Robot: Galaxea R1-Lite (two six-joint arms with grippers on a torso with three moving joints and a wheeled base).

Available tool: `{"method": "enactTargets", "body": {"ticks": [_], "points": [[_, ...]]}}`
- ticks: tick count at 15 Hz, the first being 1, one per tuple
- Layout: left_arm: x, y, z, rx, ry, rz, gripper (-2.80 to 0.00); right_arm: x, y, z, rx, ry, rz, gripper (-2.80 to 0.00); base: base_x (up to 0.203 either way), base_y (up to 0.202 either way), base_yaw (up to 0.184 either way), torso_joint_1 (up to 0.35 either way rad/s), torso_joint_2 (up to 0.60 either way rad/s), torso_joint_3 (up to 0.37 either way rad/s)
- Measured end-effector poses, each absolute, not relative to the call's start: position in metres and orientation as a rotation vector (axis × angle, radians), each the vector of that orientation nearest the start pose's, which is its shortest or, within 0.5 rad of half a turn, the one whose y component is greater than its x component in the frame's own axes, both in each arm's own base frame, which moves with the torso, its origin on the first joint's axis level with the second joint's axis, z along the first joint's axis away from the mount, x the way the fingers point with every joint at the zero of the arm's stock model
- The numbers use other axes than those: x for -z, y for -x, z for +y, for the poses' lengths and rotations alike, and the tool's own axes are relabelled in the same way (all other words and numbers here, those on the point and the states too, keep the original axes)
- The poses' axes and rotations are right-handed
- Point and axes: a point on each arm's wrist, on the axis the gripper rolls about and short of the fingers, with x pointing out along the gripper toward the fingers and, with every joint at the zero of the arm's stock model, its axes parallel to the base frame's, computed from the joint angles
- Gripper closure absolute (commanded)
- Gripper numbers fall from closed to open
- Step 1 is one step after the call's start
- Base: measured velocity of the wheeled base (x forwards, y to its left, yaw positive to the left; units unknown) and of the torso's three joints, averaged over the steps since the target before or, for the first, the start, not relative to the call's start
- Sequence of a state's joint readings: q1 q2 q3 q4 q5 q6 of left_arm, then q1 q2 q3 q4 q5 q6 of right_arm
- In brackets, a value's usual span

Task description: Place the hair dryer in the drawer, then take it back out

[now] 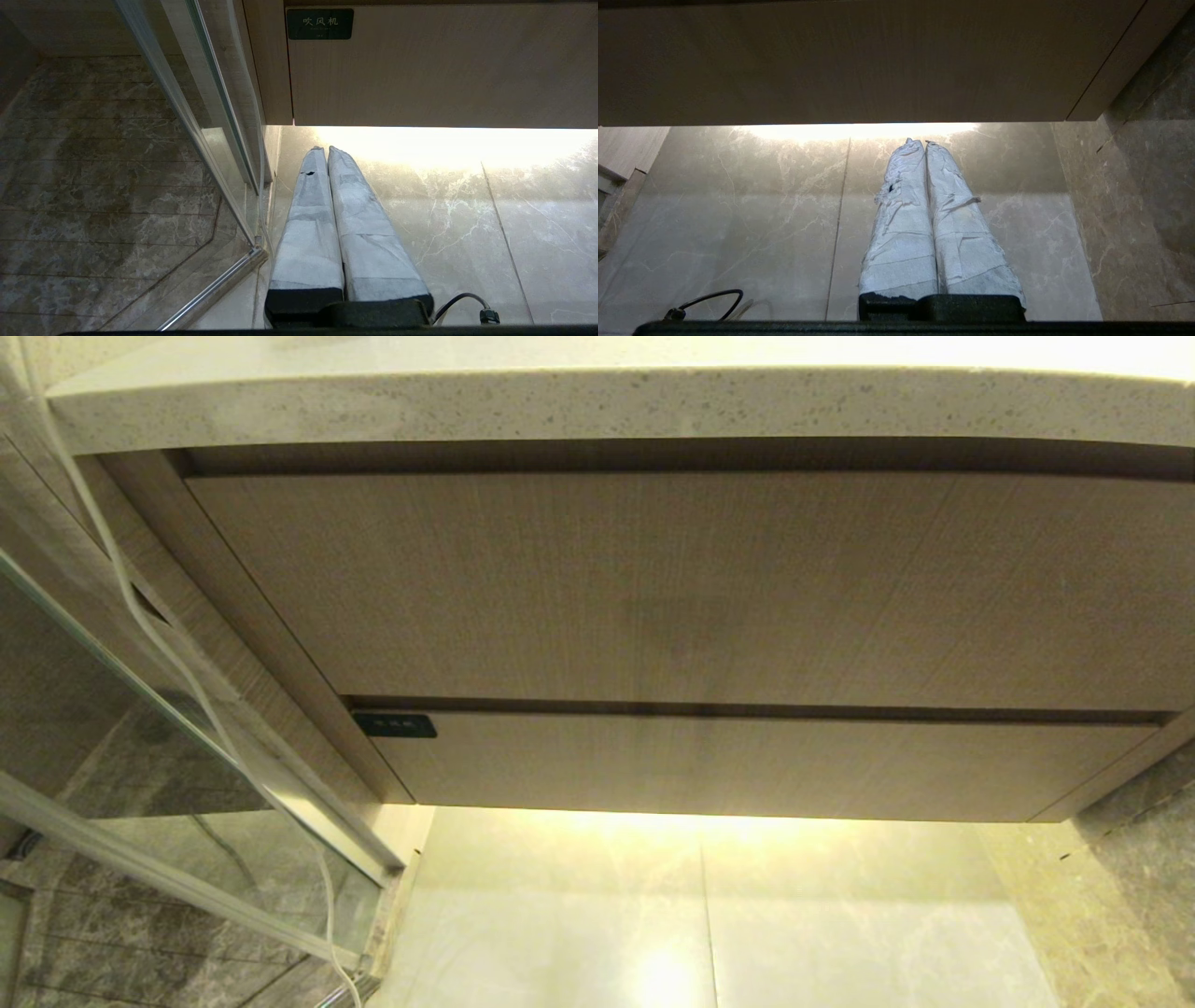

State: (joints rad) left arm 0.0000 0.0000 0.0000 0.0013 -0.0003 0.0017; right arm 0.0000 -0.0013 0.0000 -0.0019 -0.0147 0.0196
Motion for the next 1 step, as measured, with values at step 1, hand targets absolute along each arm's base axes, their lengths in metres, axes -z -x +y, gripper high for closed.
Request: {"method": "enactTargets", "body": {"ticks": [1], "points": [[-0.0754,0.0228,0.0,0.0,-0.002,0.001,0.0,-0.0756,0.0229,-0.0003,0.014,-0.02,-0.003,0.0,0.0,0.0,0.0,0.0,0.0,0.0]]}}
